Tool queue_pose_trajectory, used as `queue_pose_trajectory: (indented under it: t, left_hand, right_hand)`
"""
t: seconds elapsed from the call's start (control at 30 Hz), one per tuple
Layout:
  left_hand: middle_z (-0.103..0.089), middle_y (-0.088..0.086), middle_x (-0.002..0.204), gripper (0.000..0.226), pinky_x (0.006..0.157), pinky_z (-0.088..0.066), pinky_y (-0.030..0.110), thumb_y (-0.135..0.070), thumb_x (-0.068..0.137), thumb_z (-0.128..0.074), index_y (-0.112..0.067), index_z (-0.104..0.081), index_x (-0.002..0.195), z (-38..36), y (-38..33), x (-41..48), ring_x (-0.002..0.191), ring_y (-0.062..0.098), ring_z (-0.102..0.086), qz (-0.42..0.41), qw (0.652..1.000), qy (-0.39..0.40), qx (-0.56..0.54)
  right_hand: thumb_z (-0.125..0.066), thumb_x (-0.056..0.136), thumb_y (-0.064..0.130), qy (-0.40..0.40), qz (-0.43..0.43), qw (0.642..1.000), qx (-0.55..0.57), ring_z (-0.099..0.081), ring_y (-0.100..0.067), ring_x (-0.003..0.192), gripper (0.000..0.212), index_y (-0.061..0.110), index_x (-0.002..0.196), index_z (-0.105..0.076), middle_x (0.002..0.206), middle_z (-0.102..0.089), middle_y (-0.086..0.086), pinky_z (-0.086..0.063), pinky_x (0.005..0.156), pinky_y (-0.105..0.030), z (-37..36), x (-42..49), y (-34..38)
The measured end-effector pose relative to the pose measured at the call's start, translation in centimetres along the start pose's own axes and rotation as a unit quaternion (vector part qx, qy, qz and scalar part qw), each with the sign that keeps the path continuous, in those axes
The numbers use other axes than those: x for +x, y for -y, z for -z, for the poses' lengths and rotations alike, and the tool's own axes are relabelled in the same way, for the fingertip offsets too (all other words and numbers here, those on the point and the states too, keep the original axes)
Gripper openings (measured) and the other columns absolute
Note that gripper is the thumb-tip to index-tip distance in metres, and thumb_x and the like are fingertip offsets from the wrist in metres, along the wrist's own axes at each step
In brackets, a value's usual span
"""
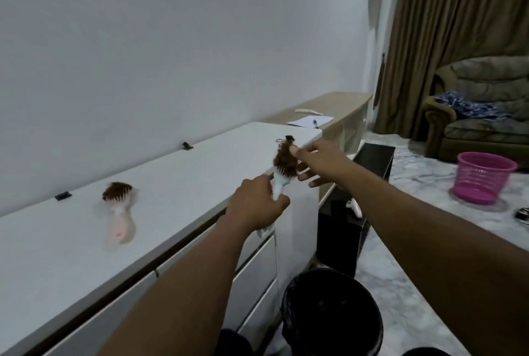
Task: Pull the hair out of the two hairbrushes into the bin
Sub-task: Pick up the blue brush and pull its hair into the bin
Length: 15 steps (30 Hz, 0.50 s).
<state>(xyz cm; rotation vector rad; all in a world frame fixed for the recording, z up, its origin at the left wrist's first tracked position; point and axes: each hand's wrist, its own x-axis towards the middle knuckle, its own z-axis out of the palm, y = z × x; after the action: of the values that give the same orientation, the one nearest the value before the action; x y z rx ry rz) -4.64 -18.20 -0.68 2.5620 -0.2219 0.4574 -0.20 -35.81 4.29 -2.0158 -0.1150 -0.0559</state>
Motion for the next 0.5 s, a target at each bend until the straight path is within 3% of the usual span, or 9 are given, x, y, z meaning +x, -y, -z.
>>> queue_pose_trajectory:
  t: [0.07,0.13,0.2,0.33,0.5]
  left_hand:
    - [-0.055,-0.005,0.070,0.026,0.055,-0.036,0.028,-0.044,0.080,-0.061,-0.026,-0.044,0.071,-2.7,-0.1,-0.7,0.066,0.016,-0.055,-0.013,1.000,0.026,-0.010]
    - [-0.057,-0.004,0.072,0.025,0.055,-0.037,0.029,-0.047,0.080,-0.059,-0.025,-0.048,0.076,-5.8,0.1,-1.4,0.065,0.014,-0.055,-0.016,0.998,0.056,-0.016]
    - [-0.058,-0.005,0.072,0.024,0.055,-0.041,0.030,-0.049,0.078,-0.057,-0.026,-0.050,0.079,-8.9,0.7,-2.1,0.065,0.016,-0.057,-0.013,0.996,0.082,-0.027]
    - [-0.057,-0.002,0.071,0.025,0.054,-0.034,0.033,-0.048,0.075,-0.055,-0.026,-0.044,0.075,-15.1,3.0,-3.4,0.069,0.023,-0.056,-0.001,0.990,0.134,-0.034]
    - [-0.054,-0.003,0.068,0.021,0.050,-0.029,0.030,-0.038,0.075,-0.060,-0.025,-0.042,0.074,-23.4,6.8,-5.1,0.067,0.024,-0.056,0.033,0.972,0.232,-0.037]
  right_hand:
    - [-0.068,0.093,0.044,-0.006,-0.031,0.999,0.034,-0.076,-0.020,0.075,0.039,0.012,0.115,-0.061,0.102,-0.074,-0.012,-0.061,0.061,-0.032,0.1,-0.3,-2.8]
    - [-0.072,0.092,0.037,-0.006,-0.064,0.997,0.053,-0.076,-0.021,0.078,0.039,0.010,0.118,-0.061,0.103,-0.074,-0.014,-0.062,0.063,-0.032,0.0,-0.1,-6.3]
    - [-0.077,0.089,0.031,-0.005,-0.097,0.992,0.074,-0.076,-0.021,0.076,0.041,0.006,0.118,-0.062,0.102,-0.074,-0.016,-0.064,0.065,-0.035,-0.4,0.3,-10.0]
    - [-0.084,0.082,0.017,-0.024,-0.177,0.976,0.128,-0.066,-0.023,0.066,0.050,-0.003,0.121,-0.059,0.097,-0.067,-0.019,-0.061,0.054,-0.032,-2.8,0.6,-18.0]
    - [-0.082,0.084,0.011,-0.039,-0.263,0.958,0.110,-0.062,-0.020,0.061,0.040,-0.010,0.114,-0.064,0.078,-0.065,-0.015,-0.061,0.052,-0.028,-6.4,-0.1,-28.3]
